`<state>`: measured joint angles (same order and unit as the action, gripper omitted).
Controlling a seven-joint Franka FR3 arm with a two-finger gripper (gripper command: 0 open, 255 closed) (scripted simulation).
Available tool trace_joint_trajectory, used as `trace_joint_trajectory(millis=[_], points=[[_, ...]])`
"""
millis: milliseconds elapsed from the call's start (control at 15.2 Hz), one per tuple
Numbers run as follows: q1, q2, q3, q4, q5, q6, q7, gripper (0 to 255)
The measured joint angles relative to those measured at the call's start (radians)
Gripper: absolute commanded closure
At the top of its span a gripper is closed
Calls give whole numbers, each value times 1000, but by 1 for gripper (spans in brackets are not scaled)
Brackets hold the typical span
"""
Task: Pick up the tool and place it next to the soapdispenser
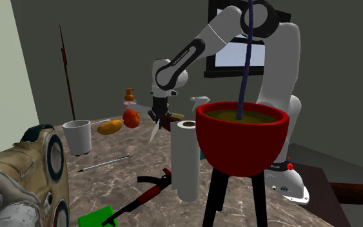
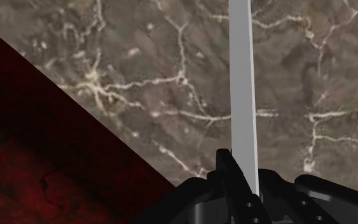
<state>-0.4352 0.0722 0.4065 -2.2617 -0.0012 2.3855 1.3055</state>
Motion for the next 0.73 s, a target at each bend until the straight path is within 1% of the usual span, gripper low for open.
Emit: trace_joint_trajectory(millis=[198, 264, 726], points=[[1, 2, 0, 0, -1, 1, 2, 255], [0, 1, 0, -1, -1, 3, 1, 0], [-3, -6, -1, -6, 6, -10, -6, 0]])
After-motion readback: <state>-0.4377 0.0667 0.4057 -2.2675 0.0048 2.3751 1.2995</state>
